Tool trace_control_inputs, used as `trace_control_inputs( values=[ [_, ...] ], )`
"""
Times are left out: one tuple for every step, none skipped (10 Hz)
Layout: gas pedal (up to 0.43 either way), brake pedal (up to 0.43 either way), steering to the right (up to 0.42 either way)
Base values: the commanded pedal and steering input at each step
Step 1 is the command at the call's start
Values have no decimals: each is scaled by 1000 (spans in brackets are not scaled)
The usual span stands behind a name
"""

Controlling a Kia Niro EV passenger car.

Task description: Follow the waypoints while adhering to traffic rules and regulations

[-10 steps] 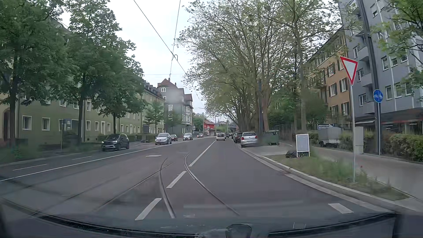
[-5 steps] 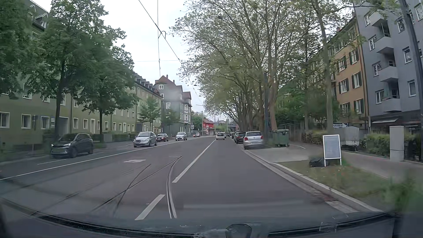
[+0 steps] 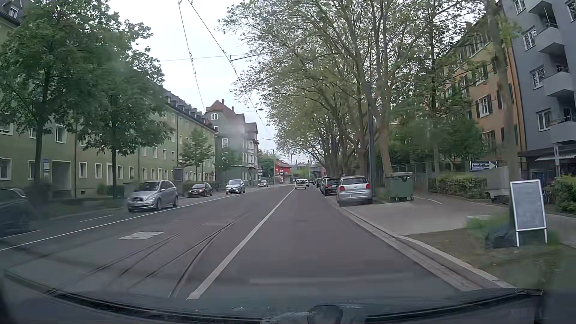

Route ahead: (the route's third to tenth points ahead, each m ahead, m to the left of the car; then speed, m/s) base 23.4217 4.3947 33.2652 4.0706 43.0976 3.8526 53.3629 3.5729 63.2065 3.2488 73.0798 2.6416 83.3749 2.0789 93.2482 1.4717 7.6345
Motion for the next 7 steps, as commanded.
trace_control_inputs(
  values=[
    [87,0,1],
    [87,0,1],
    [87,0,1],
    [87,0,1],
    [87,0,1],
    [87,0,1],
    [87,0,1]
  ],
)
